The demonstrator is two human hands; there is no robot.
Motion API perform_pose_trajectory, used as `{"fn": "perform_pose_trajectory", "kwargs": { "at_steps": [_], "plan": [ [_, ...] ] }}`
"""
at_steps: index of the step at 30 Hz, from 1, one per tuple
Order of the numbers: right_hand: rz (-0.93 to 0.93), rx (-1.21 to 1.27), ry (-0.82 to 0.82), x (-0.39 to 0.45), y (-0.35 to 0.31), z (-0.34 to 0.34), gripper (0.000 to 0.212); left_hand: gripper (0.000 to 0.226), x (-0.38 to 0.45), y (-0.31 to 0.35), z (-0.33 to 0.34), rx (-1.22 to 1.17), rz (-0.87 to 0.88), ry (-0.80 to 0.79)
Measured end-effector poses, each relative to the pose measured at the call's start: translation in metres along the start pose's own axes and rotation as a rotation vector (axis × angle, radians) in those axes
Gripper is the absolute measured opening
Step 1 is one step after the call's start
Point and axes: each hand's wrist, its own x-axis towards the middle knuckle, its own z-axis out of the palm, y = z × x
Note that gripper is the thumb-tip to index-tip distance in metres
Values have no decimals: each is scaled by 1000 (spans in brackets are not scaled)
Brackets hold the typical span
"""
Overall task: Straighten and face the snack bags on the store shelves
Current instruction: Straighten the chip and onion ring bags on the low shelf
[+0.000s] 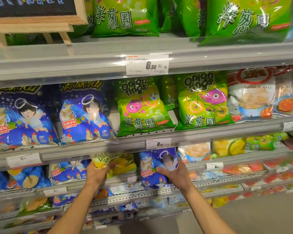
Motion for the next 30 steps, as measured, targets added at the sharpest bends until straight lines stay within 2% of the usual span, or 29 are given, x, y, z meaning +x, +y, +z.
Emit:
{"fn": "perform_pose_trajectory", "kwargs": {
  "at_steps": [3,6,8,11,16,21,28,30],
  "plan": [
    [76,100,41,-13,16,-21,45,20,-8,7,16,-63,33,-77],
    [95,100,79,-26,31,-52,48,21,-17,18,38,-145,32,-188],
    [93,120,124,-34,39,-72,46,28,-19,23,58,-111,11,-184],
    [87,133,161,-40,42,-97,41,20,-19,25,97,-84,-4,-203],
    [70,130,133,-41,39,-128,46,29,-30,33,140,-46,58,-194],
    [80,121,88,-38,43,-148,55,10,-31,33,165,-53,42,-211],
    [86,115,78,-41,48,-164,58,29,-14,14,178,96,27,-315],
    [81,111,85,-43,45,-160,56,26,-10,11,178,103,24,-339]
  ]
}}
